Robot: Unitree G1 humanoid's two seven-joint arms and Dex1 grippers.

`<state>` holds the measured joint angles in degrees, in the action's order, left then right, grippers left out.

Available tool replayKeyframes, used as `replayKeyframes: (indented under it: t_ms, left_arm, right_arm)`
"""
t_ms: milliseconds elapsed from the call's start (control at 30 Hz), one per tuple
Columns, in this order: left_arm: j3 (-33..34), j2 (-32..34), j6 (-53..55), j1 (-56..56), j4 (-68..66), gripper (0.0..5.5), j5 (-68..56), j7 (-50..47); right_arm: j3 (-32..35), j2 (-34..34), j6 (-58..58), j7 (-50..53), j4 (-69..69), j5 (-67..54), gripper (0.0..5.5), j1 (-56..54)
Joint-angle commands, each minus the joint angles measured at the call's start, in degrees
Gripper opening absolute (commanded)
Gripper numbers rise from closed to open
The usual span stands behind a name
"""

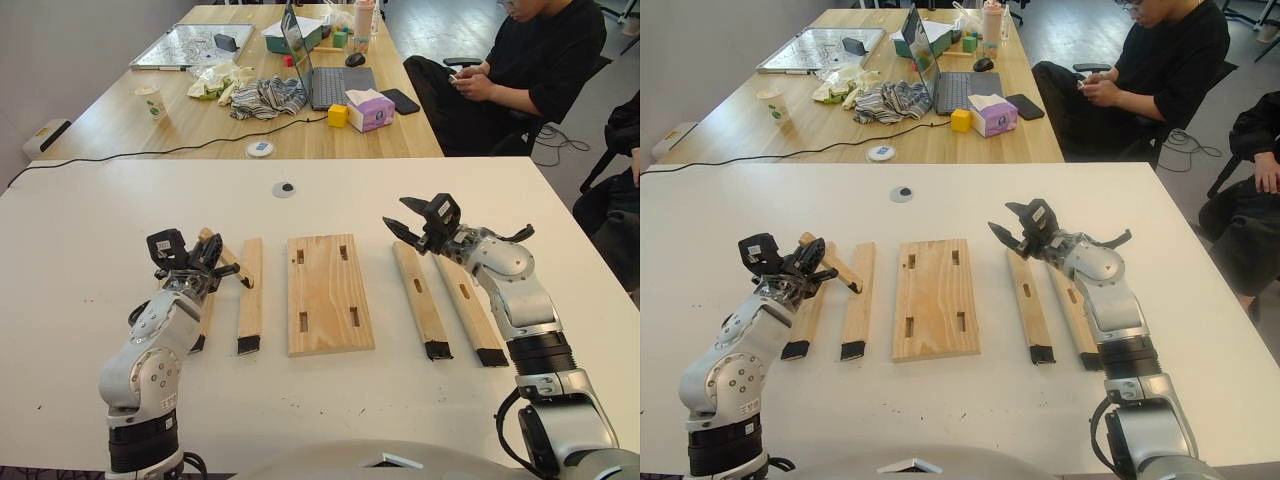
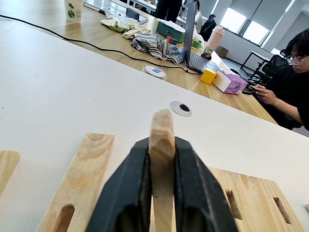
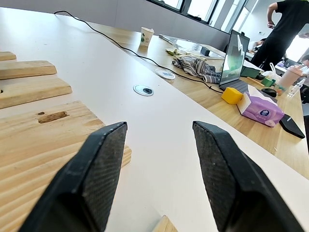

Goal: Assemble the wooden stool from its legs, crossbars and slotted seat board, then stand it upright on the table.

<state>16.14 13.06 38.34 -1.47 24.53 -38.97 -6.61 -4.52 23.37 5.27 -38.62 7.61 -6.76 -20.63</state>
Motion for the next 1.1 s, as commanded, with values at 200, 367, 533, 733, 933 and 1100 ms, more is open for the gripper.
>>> replayKeyframes:
  t_ms: [200,367,533,733,933,1100]
  left_arm:
    - [-0.90,-2.29,-0.29,-1.99,-2.83,0.38,4.34,-0.87]
    - [-5.24,-2.60,-5.86,-4.05,-3.89,0.38,14.22,-2.58]
    - [-11.14,-3.22,-16.32,-5.85,-7.82,0.38,25.27,-1.56]
    - [-10.21,-4.69,-24.46,-9.64,-14.91,0.38,25.94,3.33]
    - [-6.44,-4.32,-20.38,-9.50,-19.42,0.38,20.76,8.06]
    - [-12.36,1.36,-12.16,-8.37,-17.16,0.38,23.31,12.62]
  right_arm:
    - [-1.17,1.03,0.31,-1.84,-0.56,0.90,2.51,-0.03]
    - [-1.73,0.86,0.28,-2.06,-0.74,1.24,2.51,0.48]
    - [-2.09,0.73,0.03,-2.39,-0.50,1.52,2.51,0.51]
    - [-2.16,0.59,-0.29,-2.59,-0.10,1.63,2.51,0.27]
    - [-2.17,0.66,-0.31,-2.56,-0.19,1.61,2.51,0.27]
    - [-2.38,0.59,-0.44,-2.56,-0.08,1.77,2.51,0.01]
